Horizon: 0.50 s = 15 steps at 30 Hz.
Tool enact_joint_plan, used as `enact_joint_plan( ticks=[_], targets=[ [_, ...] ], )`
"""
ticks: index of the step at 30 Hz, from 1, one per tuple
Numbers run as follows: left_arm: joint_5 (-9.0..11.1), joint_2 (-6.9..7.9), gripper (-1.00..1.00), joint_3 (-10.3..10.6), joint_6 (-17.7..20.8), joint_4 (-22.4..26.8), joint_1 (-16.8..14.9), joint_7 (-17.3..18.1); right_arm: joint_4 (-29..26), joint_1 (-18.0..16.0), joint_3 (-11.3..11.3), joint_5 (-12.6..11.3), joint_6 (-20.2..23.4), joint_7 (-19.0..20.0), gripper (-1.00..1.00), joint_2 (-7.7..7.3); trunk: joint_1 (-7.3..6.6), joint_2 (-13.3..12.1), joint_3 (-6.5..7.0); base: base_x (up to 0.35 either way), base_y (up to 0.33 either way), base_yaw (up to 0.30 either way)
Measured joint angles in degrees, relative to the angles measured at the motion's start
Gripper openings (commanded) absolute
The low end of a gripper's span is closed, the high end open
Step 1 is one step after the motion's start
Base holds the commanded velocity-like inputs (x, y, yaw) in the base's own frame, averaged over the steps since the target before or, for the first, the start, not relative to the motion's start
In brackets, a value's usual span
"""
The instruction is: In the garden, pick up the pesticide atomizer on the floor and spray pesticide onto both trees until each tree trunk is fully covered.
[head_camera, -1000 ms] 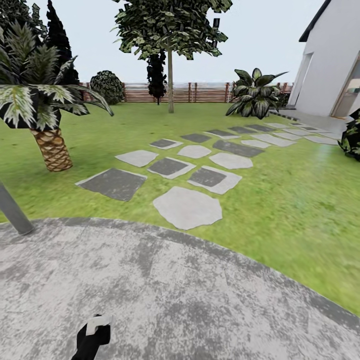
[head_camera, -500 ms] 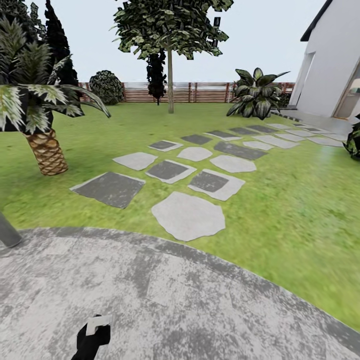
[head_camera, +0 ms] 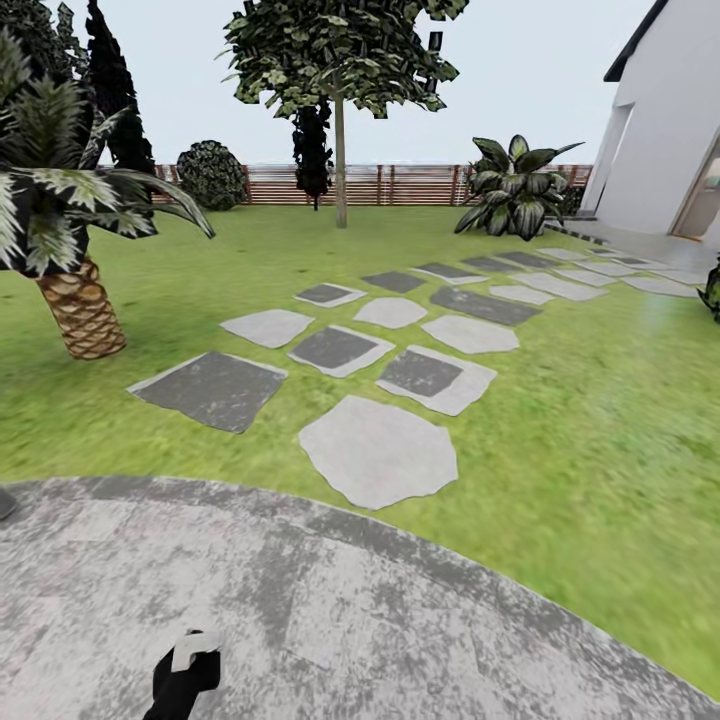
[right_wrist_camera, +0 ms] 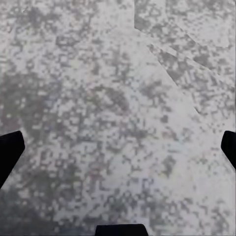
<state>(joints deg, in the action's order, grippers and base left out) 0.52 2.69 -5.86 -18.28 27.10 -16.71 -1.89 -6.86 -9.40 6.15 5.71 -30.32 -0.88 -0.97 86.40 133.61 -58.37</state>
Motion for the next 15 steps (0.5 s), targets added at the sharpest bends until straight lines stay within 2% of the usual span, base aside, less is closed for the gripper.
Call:
enact_joint_plan(
  ticks=[4,7,9,11,15],
  targets=[
    [0.0,0.01,-1.0,0.1,0.0,-0.2,0.0,0.1,-0.8,0.0,0.1,-0.1,-0.1,-0.1,1.0,0.05,0.0,0.0,0.0,0.338,0.0,0.0],
    [0.0,-0.03,-1.0,0.1,0.0,-0.3,0.0,0.2,-3.8,0.0,0.2,-0.1,-0.3,-0.2,1.0,0.05,0.0,0.0,0.0,0.338,0.0,0.0],
    [0.0,-0.04,-1.0,0.1,0.0,-0.3,0.0,0.2,-7.7,0.0,0.2,-0.1,-0.4,-0.2,1.0,0.07,0.0,0.0,0.0,0.338,0.0,0.0],
    [0.0,-0.05,-1.0,0.1,0.0,-0.3,0.0,0.2,-16.5,-0.1,0.1,-0.2,-0.5,-0.1,1.0,0.09,0.0,0.0,0.01,0.338,0.0,0.0],
    [0.0,-0.04,-1.0,0.1,0.0,-0.3,0.0,0.2,-23.0,0.0,0.0,-0.1,-0.5,0.0,1.0,0.34,0.0,0.0,0.0,0.338,0.0,0.0]
  ],
)
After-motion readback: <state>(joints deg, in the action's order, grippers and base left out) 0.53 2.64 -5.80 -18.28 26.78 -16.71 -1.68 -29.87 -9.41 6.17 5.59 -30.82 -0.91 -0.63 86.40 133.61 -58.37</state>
